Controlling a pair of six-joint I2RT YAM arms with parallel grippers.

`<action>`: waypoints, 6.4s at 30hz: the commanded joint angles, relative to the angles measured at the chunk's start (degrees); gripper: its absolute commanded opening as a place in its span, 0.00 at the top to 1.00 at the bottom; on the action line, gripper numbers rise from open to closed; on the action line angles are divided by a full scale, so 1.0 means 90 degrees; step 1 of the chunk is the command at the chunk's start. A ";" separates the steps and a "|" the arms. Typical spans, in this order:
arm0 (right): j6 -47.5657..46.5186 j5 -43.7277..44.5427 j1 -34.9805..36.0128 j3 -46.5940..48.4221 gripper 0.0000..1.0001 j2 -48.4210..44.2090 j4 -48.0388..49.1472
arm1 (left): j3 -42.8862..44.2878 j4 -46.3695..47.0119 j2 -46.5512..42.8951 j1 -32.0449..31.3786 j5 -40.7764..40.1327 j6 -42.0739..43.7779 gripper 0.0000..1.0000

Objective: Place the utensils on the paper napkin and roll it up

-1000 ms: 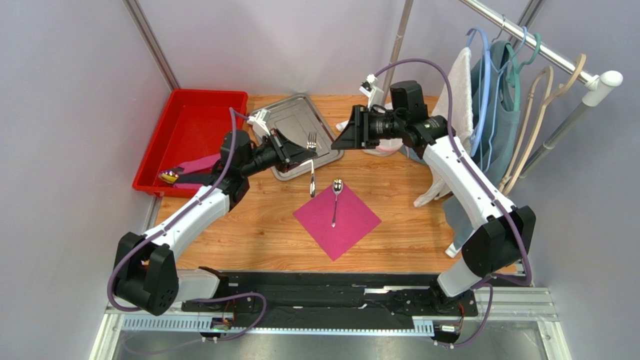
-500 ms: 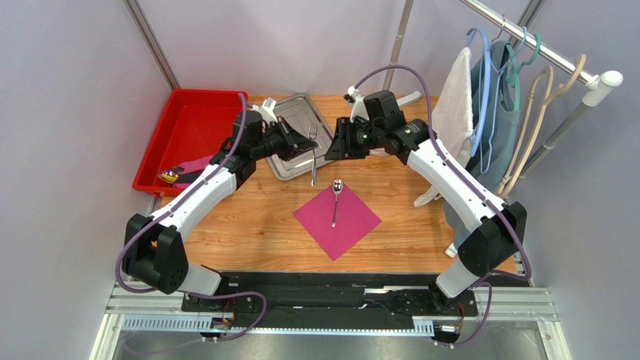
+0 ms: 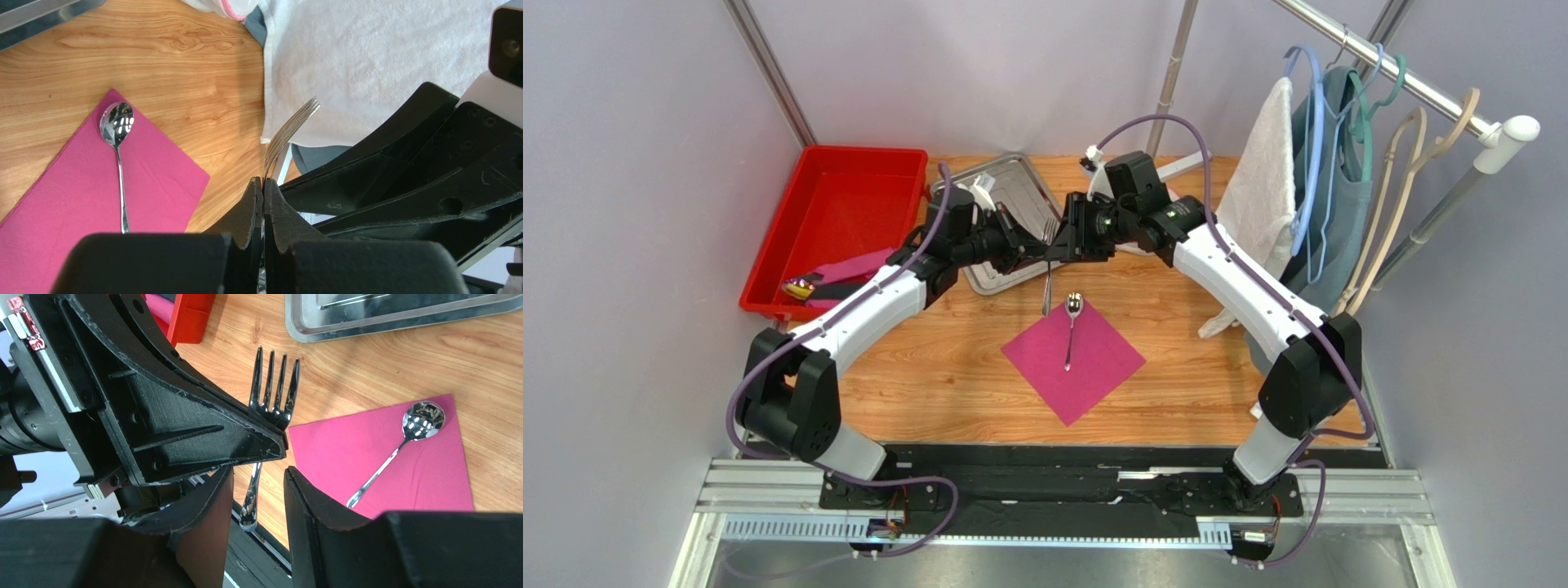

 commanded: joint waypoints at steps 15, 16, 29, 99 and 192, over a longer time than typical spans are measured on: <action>0.0548 0.0090 0.0101 -0.0575 1.00 -0.0038 0.0621 | 0.0075 0.0482 0.0110 -0.0092 0.0068 -0.0355 1.00; 0.0558 0.0090 0.0101 -0.0575 1.00 -0.0047 0.0640 | 0.0046 0.0491 0.0110 -0.0092 0.0068 -0.0355 1.00; 0.0744 0.0324 -0.0358 -0.2400 1.00 -0.0487 0.1001 | -0.0628 -0.0240 -0.0806 0.0864 0.0517 0.0875 0.36; -0.0007 -0.0280 -0.0563 -0.2635 0.75 -0.0291 0.1246 | -0.1125 -0.2869 -0.2428 0.0347 0.1377 0.8609 0.31; -0.1512 -0.3435 -0.1999 -0.2245 0.32 0.0636 0.0709 | 0.7614 -0.7673 0.6849 -0.0004 0.2705 1.0915 0.70</action>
